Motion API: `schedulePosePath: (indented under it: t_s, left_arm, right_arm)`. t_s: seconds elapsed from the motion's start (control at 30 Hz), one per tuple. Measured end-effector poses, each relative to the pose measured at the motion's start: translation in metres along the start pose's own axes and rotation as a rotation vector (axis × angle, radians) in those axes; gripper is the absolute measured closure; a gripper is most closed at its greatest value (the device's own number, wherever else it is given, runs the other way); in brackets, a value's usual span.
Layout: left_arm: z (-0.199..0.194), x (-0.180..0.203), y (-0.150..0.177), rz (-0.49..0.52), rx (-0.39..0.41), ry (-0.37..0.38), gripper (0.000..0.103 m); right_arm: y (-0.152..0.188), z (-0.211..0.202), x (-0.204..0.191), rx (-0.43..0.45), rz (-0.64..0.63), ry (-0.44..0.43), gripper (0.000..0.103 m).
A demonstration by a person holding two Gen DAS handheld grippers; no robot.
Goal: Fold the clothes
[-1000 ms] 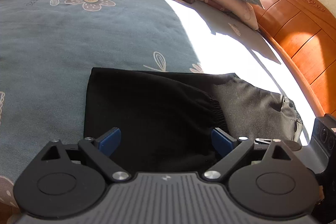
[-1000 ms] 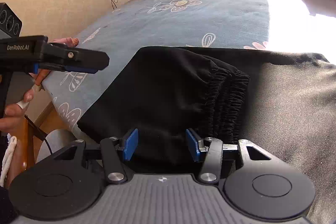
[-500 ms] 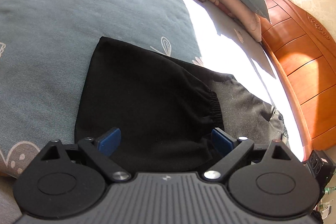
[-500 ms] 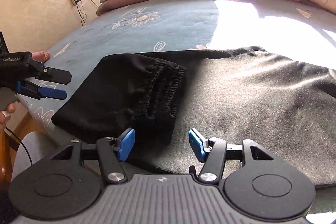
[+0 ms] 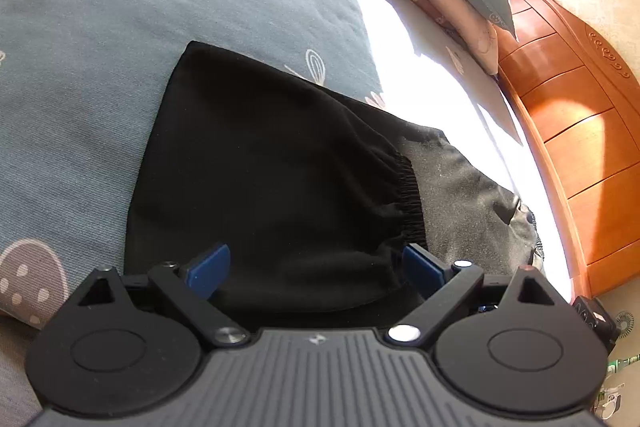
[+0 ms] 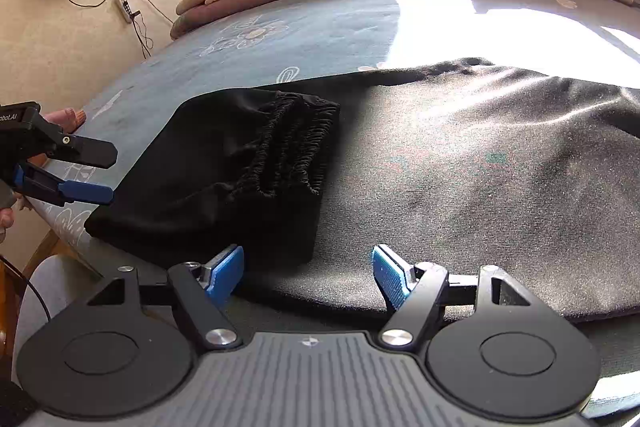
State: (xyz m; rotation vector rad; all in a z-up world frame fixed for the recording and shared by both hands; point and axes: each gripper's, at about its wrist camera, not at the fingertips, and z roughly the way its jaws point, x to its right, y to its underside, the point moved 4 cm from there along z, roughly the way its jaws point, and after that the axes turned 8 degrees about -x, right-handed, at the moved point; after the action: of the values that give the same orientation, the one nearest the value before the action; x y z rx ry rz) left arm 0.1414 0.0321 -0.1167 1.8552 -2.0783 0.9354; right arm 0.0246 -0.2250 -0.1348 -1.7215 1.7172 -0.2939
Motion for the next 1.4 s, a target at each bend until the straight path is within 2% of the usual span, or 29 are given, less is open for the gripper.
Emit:
schedulePosePath:
  t_s: [0.2, 0.3, 0.43, 0.67, 0.9, 1.03, 1.17, 1.27, 1.4]
  left_arm:
    - [0.019, -0.001, 0.012, 0.021, -0.060, -0.016, 0.010]
    - [0.014, -0.002, 0.018, 0.027, -0.075, -0.005, 0.010]
    - [0.007, 0.004, 0.010, 0.025, -0.072, -0.002, 0.010]
    - [0.029, 0.046, -0.009, 0.075, -0.043, 0.105, 0.010]
    - [0.064, 0.055, 0.009, 0.063, -0.128, 0.132, 0.010]
    - [0.058, 0.057, 0.012, 0.080, -0.129, 0.129, 0.010]
    - [0.051, 0.063, 0.001, 0.067, -0.079, 0.171, 0.010]
    - [0.059, 0.070, 0.001, 0.061, -0.099, 0.193, 0.010]
    - [0.069, 0.076, 0.014, 0.105, -0.156, 0.155, 0.010]
  right_arm:
    - [0.003, 0.001, -0.003, 0.013, -0.015, -0.008, 0.018]
    - [0.003, 0.001, -0.002, 0.018, -0.012, -0.023, 0.016]
    - [0.005, 0.002, -0.003, 0.028, -0.017, -0.043, 0.010]
    - [0.009, 0.003, -0.007, 0.035, -0.057, -0.041, 0.005]
    - [0.011, 0.003, -0.005, 0.044, -0.059, -0.067, 0.002]
    - [0.012, 0.004, -0.005, 0.050, -0.070, -0.075, 0.000]
    - [0.013, 0.004, -0.008, 0.051, -0.085, -0.065, 0.000]
    - [0.013, 0.005, -0.009, 0.051, -0.087, -0.060, 0.000]
    - [0.013, 0.005, -0.010, 0.050, -0.088, -0.058, 0.000]
